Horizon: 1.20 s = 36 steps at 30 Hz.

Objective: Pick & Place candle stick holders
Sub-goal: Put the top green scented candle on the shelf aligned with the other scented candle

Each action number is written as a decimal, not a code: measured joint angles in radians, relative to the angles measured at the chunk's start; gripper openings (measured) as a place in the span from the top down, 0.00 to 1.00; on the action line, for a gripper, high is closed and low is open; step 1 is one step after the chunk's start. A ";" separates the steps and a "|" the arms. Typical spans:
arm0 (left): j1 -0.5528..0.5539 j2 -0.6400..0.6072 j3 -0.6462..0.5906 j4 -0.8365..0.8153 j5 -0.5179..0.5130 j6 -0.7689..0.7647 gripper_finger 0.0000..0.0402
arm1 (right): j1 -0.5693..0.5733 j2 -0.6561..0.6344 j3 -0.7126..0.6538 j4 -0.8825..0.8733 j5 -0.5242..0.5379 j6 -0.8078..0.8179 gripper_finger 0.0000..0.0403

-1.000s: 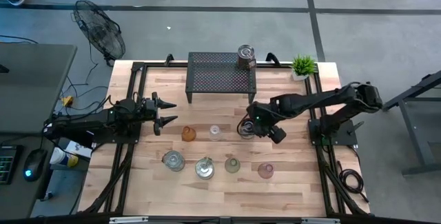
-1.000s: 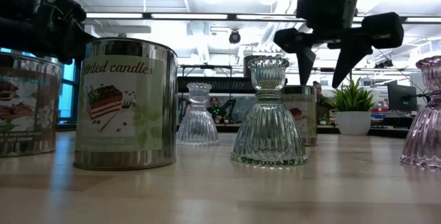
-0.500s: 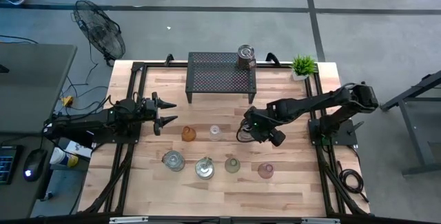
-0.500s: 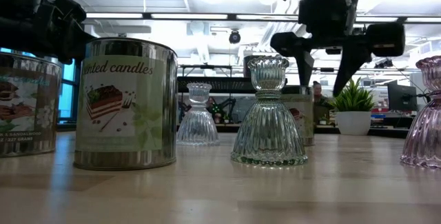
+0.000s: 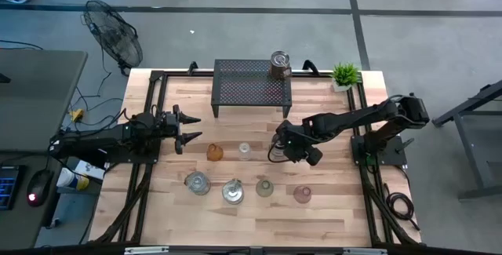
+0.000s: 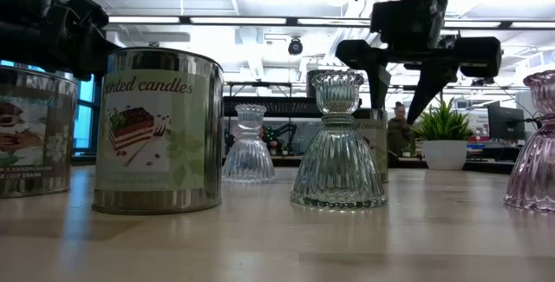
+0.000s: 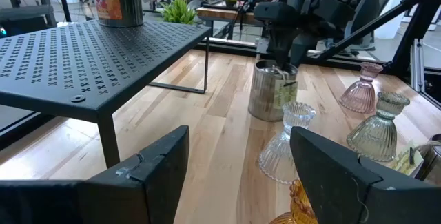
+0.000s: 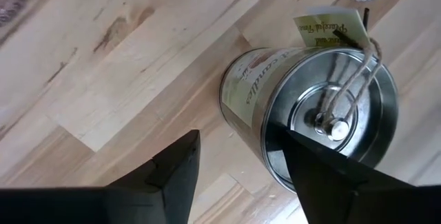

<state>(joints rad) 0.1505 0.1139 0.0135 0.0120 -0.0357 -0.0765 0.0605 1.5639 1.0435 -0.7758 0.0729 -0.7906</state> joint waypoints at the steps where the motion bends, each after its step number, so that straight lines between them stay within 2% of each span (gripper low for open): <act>1: 0.000 0.000 0.000 0.000 0.000 0.000 0.38 | 0.000 0.000 0.000 0.000 0.004 -0.002 0.52; 14: 0.000 0.000 0.000 0.000 0.000 0.000 0.38 | 0.000 0.002 -0.002 0.005 0.072 0.002 0.69; 36: 0.000 0.000 0.000 0.000 -0.001 0.000 0.38 | 0.000 0.002 -0.002 0.011 0.085 0.027 0.87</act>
<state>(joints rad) 0.1505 0.1135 0.0135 0.0124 -0.0362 -0.0769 0.0601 1.5654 1.0412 -0.7643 0.1577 -0.7639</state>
